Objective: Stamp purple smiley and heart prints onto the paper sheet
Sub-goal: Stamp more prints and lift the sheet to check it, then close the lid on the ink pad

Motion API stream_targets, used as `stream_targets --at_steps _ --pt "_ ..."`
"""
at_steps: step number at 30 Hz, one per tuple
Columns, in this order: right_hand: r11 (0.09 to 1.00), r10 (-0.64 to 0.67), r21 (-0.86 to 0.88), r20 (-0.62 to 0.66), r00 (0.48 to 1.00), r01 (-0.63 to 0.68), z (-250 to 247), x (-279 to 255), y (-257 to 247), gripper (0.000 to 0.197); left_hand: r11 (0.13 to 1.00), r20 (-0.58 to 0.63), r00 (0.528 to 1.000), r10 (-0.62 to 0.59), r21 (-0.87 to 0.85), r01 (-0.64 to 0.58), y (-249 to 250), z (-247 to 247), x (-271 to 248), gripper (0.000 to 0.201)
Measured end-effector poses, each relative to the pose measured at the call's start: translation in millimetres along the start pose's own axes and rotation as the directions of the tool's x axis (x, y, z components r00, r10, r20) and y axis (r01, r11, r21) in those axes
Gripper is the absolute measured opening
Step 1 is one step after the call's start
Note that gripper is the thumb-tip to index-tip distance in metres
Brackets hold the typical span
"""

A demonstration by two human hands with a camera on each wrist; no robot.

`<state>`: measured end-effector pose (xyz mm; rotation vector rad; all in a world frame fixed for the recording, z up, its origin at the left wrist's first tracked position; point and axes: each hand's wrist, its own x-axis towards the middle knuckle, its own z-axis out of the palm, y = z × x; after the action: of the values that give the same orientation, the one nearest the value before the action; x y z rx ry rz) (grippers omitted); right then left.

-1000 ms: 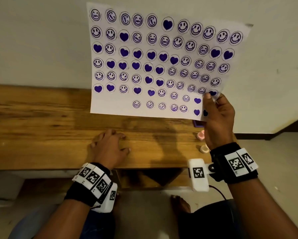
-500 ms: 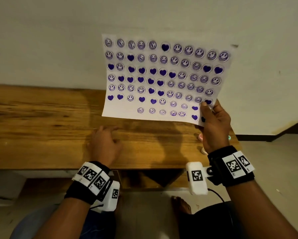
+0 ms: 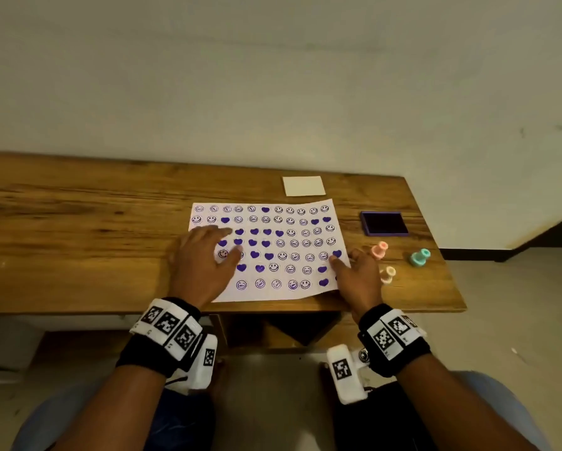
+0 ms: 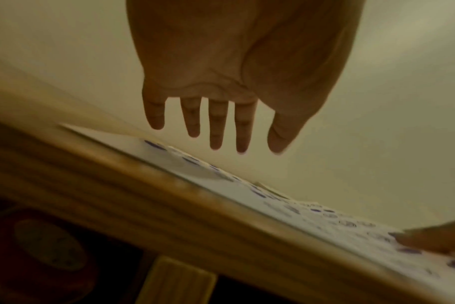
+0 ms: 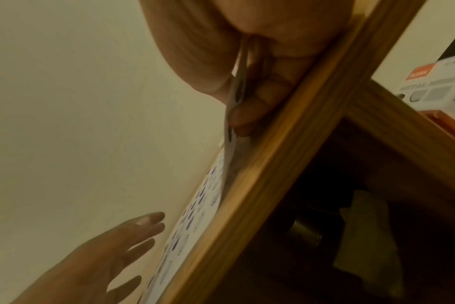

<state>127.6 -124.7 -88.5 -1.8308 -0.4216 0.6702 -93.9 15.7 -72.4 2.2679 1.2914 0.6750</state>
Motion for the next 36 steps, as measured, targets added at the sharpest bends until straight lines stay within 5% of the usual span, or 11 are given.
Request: stream_targets --at_steps 5,9,11,14,19,26,31,36 --pt "0.998 -0.021 -0.063 -0.018 1.0 0.02 -1.3 -0.7 -3.9 0.012 0.977 0.255 0.964 -0.079 0.212 0.025 -7.9 13.6 -4.9 0.058" --pt "0.991 -0.033 -0.132 -0.017 0.999 0.03 -4.6 -6.1 -12.3 0.01 0.976 0.262 0.961 -0.084 0.217 0.026 -9.6 15.0 -3.0 0.059" --pt "0.961 -0.052 -0.274 -0.013 0.999 0.046 -11.3 -12.7 -23.1 0.033 0.976 0.259 0.962 -0.09 0.215 0.033 -8.8 15.2 -2.7 0.059" --pt "0.794 -0.161 -0.597 -0.029 0.987 0.112 -25.9 -25.3 -43.2 0.056 0.98 0.259 0.961 -0.096 0.193 0.046 -7.0 14.6 -1.6 0.058" --pt "0.699 -0.275 -0.668 0.076 0.958 0.253 -27.8 -36.3 -81.6 0.043 0.979 0.197 0.978 -0.068 0.203 0.027 3.9 13.1 -0.5 0.058" --pt "0.571 -0.182 -0.737 0.315 0.932 0.36 46.4 66.2 -138.9 0.046 0.988 0.237 0.97 0.057 0.124 -0.089 32.4 26.8 -3.2 0.06" --pt "0.359 -0.082 -0.887 0.279 0.957 0.29 87.8 127.6 -145.3 0.069 0.984 0.268 0.961 0.075 0.138 -0.115 36.5 28.7 -2.7 0.062" --pt "0.3 -0.026 -0.912 0.284 0.959 0.278 97.2 146.8 -122.4 0.087 0.982 0.284 0.954 0.091 0.135 -0.134 37.2 26.0 -2.5 0.061"
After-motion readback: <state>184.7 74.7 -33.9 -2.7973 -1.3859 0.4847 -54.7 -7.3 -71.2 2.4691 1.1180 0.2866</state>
